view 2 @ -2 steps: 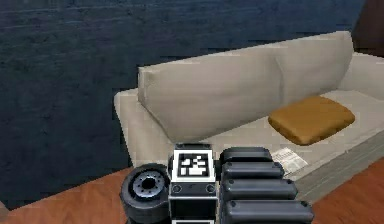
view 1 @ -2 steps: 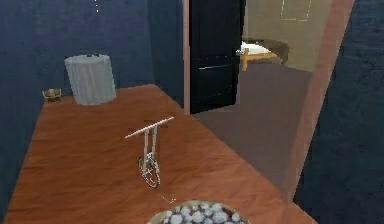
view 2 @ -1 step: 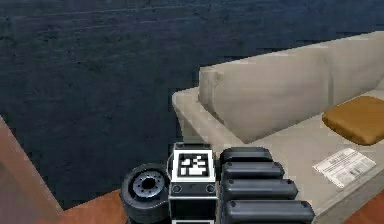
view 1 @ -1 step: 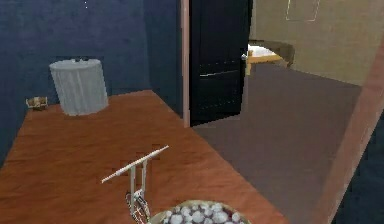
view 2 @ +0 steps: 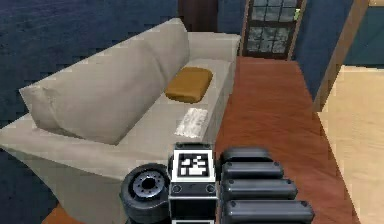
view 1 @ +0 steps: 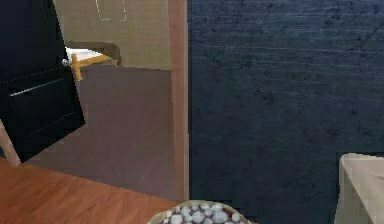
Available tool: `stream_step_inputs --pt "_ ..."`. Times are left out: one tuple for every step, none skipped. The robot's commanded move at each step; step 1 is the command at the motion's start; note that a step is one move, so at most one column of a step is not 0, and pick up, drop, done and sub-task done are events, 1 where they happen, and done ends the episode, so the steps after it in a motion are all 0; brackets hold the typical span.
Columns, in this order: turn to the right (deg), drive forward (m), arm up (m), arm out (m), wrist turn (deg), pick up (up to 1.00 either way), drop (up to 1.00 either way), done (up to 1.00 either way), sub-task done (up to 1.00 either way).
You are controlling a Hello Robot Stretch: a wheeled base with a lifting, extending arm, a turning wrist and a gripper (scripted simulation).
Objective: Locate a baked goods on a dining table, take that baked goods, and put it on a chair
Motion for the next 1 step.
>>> stream_step_inputs --pt "12.0 0.00 0.00 0.00 0.0 0.00 0.00 0.00 0.00"
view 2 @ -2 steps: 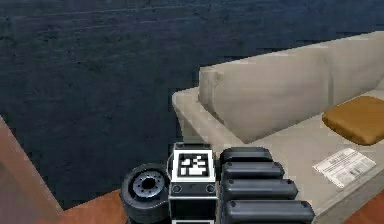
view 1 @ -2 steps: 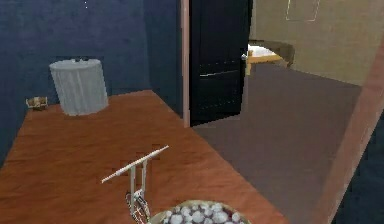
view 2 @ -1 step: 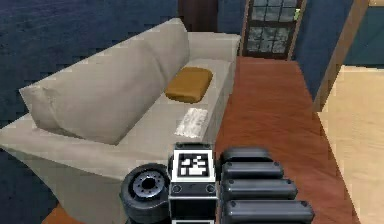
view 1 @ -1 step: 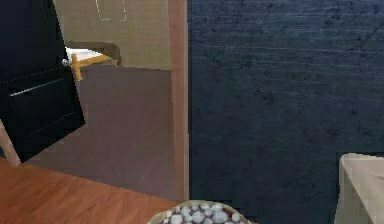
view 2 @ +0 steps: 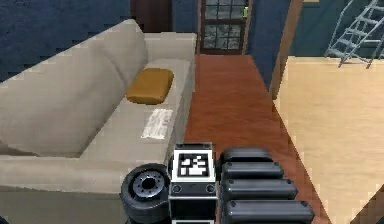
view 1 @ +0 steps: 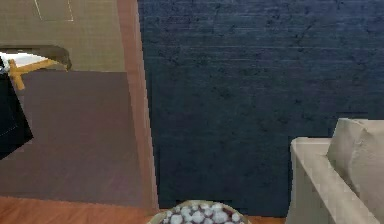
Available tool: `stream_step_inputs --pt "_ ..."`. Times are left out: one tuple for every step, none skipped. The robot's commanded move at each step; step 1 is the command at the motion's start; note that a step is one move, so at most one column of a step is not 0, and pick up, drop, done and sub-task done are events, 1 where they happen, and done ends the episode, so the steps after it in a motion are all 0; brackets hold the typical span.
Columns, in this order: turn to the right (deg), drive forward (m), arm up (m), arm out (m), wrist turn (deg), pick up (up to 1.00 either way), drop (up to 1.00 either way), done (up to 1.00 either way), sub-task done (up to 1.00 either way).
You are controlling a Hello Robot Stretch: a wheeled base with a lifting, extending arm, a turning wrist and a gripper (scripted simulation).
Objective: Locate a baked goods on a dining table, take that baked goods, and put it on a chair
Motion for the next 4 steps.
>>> stream_step_inputs --pt "0.0 0.60 0.00 0.00 0.0 0.00 0.00 0.00 0.00" --pt "-45.0 0.00 0.00 0.00 0.0 0.00 0.00 0.00 0.00" --pt "-6.0 0.00 0.00 0.00 0.0 0.00 0.00 0.00 0.00" --pt "0.0 0.30 0.00 0.00 0.0 0.00 0.00 0.00 0.00"
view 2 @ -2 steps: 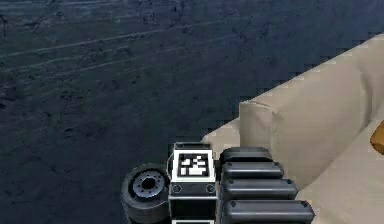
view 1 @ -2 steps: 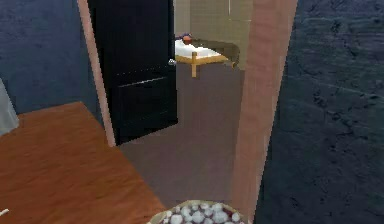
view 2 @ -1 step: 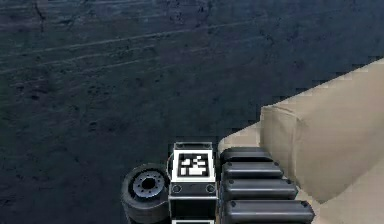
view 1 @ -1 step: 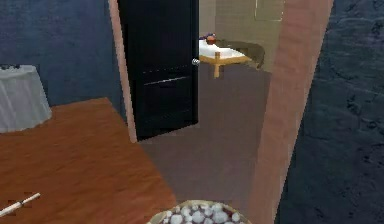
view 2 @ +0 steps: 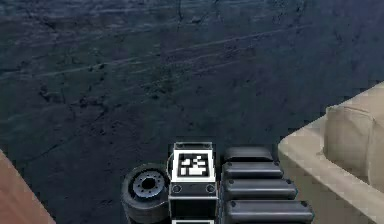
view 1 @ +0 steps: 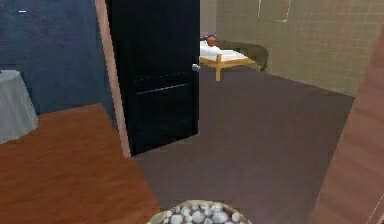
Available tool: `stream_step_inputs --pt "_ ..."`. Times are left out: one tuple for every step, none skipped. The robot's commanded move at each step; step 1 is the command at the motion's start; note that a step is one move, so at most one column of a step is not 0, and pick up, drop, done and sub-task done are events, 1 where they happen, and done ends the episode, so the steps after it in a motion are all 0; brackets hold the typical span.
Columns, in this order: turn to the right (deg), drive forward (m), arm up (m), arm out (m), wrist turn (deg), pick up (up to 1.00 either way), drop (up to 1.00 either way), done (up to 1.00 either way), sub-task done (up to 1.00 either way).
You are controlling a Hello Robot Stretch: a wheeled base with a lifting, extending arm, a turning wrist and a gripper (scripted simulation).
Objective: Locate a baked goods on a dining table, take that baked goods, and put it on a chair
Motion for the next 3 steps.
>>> stream_step_inputs --pt "-30.0 0.00 0.00 0.00 0.0 0.00 0.00 0.00 0.00" --pt "0.0 0.30 0.00 0.00 0.0 0.00 0.00 0.00 0.00" --pt "45.0 0.00 0.00 0.00 0.0 0.00 0.00 0.00 0.00"
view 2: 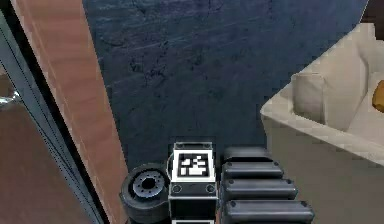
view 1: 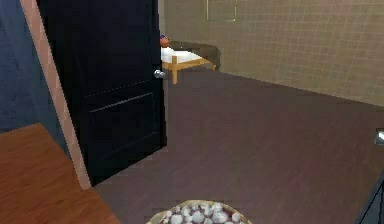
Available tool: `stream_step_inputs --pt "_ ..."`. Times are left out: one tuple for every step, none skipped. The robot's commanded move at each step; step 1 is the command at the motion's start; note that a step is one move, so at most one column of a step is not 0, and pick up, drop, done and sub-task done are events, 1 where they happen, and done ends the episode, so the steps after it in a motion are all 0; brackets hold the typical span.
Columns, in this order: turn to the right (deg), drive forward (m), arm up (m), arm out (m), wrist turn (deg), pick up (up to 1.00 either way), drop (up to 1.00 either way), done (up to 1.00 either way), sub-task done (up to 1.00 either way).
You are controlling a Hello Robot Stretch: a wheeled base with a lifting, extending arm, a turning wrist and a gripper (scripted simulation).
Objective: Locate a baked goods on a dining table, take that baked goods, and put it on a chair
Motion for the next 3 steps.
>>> stream_step_inputs --pt "9.0 0.00 0.00 0.00 0.0 0.00 0.00 0.00 0.00" --pt "0.0 0.35 0.00 0.00 0.0 0.00 0.00 0.00 0.00" --pt "18.0 0.00 0.00 0.00 0.0 0.00 0.00 0.00 0.00"
